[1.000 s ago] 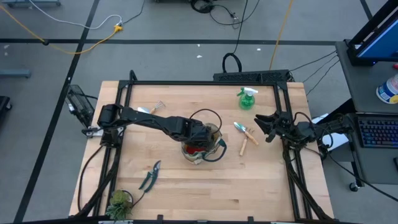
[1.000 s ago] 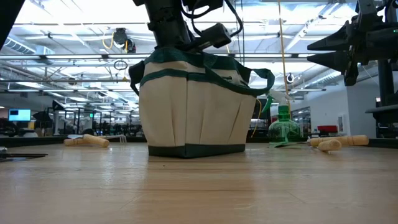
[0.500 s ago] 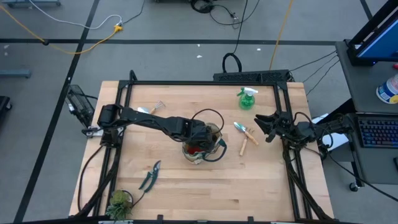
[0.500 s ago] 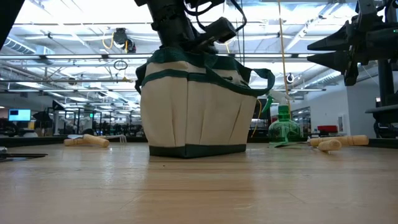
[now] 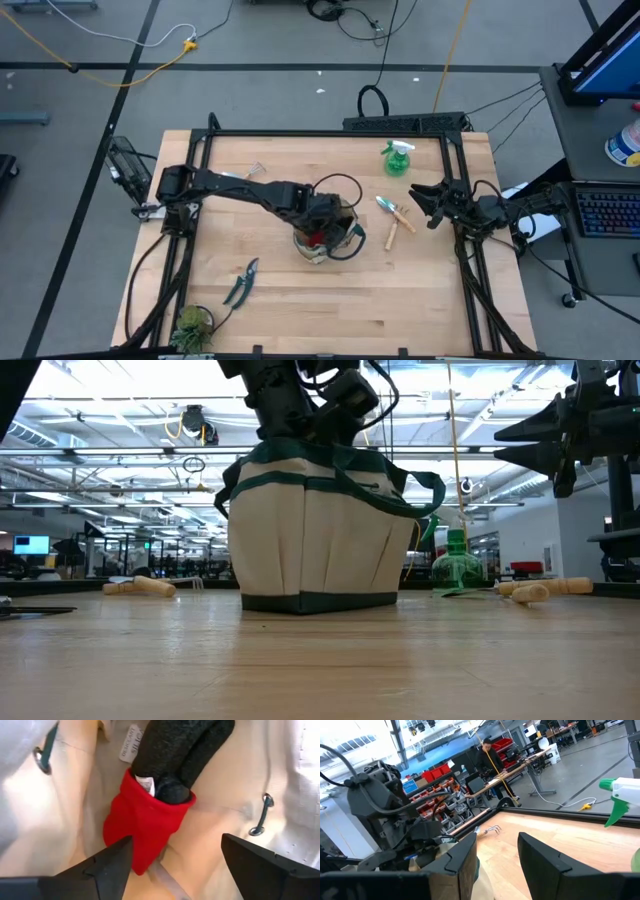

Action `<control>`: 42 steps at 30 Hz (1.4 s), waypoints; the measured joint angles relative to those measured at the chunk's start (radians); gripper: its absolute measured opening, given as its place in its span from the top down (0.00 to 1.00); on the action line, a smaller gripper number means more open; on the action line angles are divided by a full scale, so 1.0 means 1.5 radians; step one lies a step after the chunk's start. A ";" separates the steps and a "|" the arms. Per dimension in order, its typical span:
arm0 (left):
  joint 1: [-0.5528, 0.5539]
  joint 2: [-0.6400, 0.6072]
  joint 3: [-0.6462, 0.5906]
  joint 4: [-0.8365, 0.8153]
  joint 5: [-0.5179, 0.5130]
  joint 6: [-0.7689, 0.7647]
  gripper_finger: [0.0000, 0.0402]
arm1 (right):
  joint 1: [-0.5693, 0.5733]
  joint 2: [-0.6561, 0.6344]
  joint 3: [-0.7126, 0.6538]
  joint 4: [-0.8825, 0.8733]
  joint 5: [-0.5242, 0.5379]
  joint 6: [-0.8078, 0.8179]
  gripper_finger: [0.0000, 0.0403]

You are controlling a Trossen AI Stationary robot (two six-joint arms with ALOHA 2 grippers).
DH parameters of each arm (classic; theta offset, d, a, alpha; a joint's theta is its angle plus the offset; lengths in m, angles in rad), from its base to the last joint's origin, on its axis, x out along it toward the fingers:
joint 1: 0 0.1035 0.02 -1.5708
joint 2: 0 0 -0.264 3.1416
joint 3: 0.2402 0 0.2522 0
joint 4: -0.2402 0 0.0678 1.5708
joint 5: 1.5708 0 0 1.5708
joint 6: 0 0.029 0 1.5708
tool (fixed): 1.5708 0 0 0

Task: Pick & Place Garden tools in Gardening bag
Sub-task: Put the green spray bottle into the gardening bag

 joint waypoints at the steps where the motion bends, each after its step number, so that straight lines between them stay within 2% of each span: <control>1: 0.002 0.000 0.000 0.002 0.004 0.000 0.23 | 0.000 0.000 0.000 0.003 -0.001 0.000 0.67; 7: 0.002 -0.029 0.000 0.030 -0.008 0.007 0.23 | 0.000 0.000 0.000 0.028 -0.018 -0.065 0.67; 15: 0.001 -0.093 0.000 0.090 -0.068 0.041 0.22 | 0.000 0.005 0.000 0.130 -0.013 -0.335 0.67; 18: 0.001 -0.121 0.000 0.100 -0.105 0.068 0.23 | 0.000 0.009 0.000 0.157 0.020 -0.396 0.67; 22: 0.001 -0.160 0.000 0.102 -0.167 0.122 0.22 | 0.000 0.014 0.001 0.184 0.071 -0.429 0.66; 32: 0.008 -0.234 0.000 0.080 -0.250 0.296 0.21 | 0.000 0.019 0.001 0.261 0.073 -0.455 0.60; 39: 0.031 -0.272 -0.008 0.044 -0.259 0.360 0.22 | -0.001 0.067 0.009 0.261 0.057 -0.453 0.57; 42: 0.041 -0.290 -0.047 0.094 -0.258 0.367 0.23 | -0.001 0.102 0.026 0.260 0.053 -0.453 0.56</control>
